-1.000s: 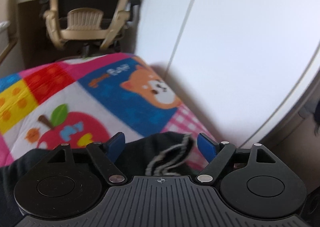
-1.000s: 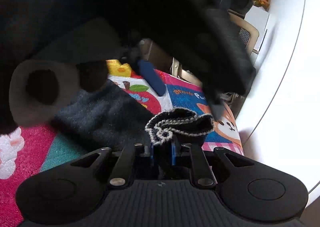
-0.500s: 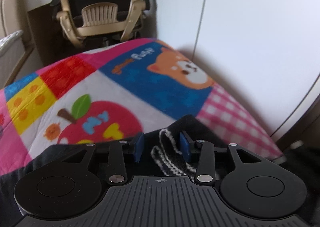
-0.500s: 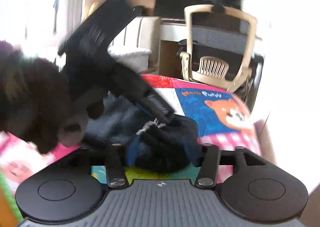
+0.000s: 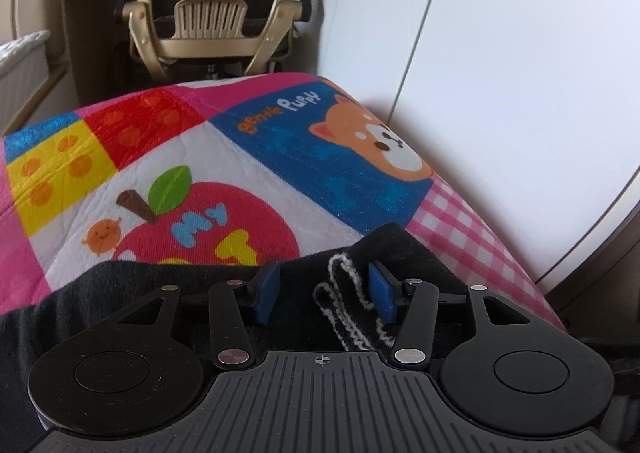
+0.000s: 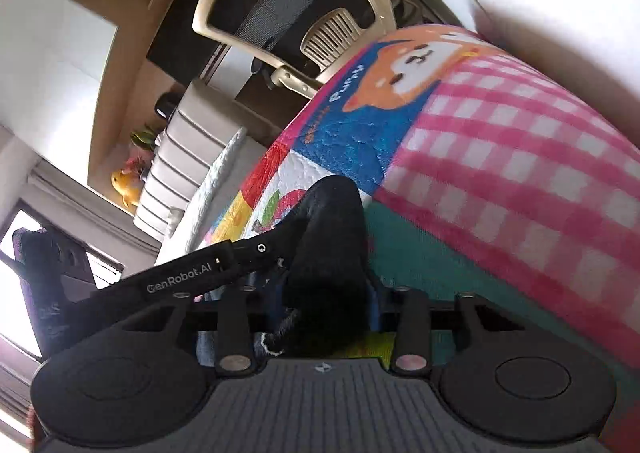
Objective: Fold clothes
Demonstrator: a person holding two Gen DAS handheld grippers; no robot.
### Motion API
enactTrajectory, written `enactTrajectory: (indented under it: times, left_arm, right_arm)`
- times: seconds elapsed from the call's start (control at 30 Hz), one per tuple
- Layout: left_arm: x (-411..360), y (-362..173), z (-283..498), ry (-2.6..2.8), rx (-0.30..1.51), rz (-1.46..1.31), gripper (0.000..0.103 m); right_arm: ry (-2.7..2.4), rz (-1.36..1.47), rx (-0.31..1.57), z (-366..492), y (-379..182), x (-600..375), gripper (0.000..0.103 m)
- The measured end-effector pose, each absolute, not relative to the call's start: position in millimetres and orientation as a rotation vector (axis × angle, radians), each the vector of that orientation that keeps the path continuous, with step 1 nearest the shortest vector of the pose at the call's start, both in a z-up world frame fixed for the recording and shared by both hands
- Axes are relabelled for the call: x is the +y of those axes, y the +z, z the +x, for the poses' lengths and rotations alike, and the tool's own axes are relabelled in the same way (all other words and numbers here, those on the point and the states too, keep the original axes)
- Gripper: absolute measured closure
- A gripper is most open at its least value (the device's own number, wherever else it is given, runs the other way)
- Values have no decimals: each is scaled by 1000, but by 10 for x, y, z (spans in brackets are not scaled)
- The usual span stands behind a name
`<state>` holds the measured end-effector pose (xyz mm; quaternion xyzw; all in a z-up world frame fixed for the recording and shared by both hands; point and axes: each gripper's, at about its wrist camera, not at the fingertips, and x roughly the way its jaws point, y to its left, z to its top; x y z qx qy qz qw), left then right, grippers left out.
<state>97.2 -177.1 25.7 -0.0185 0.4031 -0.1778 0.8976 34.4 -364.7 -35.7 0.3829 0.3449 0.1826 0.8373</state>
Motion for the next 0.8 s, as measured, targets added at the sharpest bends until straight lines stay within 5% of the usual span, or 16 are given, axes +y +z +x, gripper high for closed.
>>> enactTrajectory:
  times: [0.23,0.47,0.8]
  left_arm:
    - [-1737,318,852,-394,865,-96,48]
    - [-1817,461,716,-420,853,-133,45]
    - [-2117,718,784,-544,853,-160,48]
  right_arm:
    - [386,630,690,134,-123,-3806,76]
    - [239,70,548,-88,286,-3692,76]
    - [249,-479,413,-268,131,-2847,74]
